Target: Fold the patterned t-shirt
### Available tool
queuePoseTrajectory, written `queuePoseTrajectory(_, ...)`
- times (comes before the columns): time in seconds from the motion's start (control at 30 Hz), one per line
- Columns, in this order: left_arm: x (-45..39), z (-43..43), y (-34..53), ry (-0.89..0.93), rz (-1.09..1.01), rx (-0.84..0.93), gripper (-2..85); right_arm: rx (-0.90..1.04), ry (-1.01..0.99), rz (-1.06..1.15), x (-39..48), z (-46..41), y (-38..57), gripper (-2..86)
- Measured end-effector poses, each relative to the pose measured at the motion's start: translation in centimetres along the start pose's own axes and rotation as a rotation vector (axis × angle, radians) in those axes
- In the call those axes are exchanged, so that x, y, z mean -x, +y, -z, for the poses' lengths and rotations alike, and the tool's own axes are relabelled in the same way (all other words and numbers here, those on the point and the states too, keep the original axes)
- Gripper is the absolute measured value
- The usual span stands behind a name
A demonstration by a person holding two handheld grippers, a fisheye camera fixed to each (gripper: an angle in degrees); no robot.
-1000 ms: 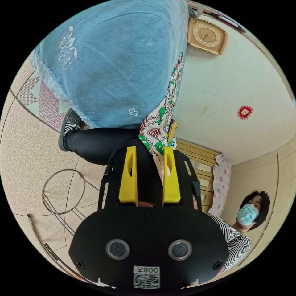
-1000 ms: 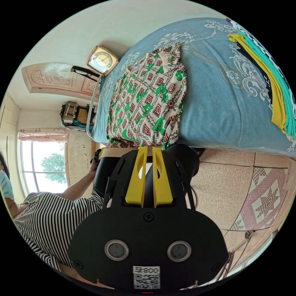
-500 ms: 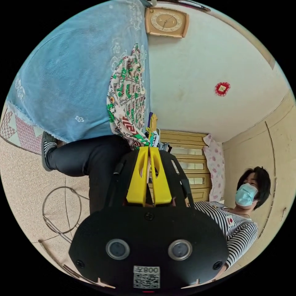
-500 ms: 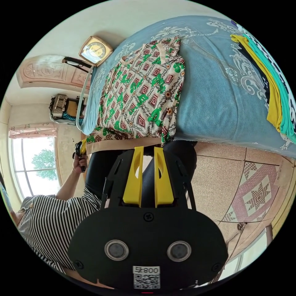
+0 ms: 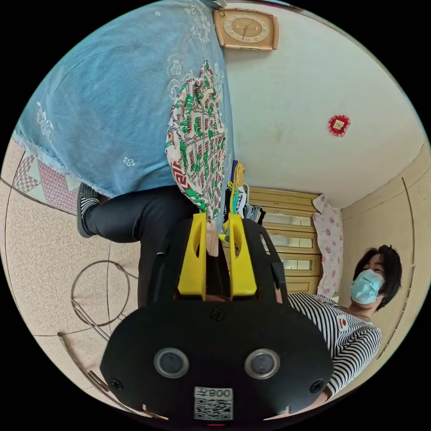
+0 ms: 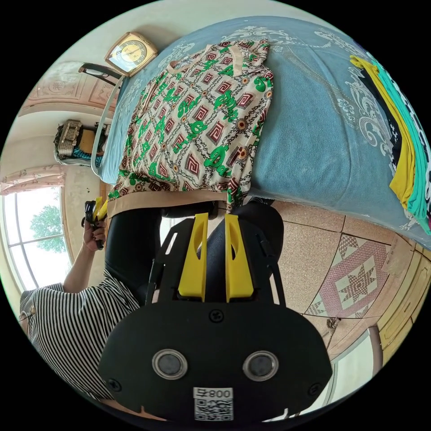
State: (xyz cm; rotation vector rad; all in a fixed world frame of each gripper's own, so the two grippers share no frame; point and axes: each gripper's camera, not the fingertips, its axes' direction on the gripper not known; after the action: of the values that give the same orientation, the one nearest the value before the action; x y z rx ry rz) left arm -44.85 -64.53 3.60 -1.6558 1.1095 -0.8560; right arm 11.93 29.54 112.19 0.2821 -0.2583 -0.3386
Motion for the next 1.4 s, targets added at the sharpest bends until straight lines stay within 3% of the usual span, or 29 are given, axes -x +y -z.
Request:
queuePoseTrajectory(0.2,-1.8,-1.4,1.9,-0.099,-0.001,0.08,8.9,-0.024,-0.029,-0.007,-0.3,0.1,0.4,7.0)
queuePoseTrajectory(0.4,-3.8,-3.6,2.1,-0.152,-0.002,0.122,3.3,-0.005,-0.03,-0.009,-0.4,-1.0,0.6,7.4)
queuePoseTrajectory(0.83,-16.6,-7.4,0.4,0.229,-0.258,0.087,1.5,0.006,-0.043,-0.023,-1.9,-2.2,1.6,8.5)
queuePoseTrajectory(1.07,-22.4,-8.9,0.2,0.398,-0.31,0.079,1.4,-0.082,-0.165,-0.047,-4.7,-0.3,4.1,8.4)
queuePoseTrajectory(1.4,-29.8,-10.5,0.8,0.457,-0.356,0.052,1.4,-0.193,-0.313,-0.093,-10.3,-0.2,8.9,8.6)
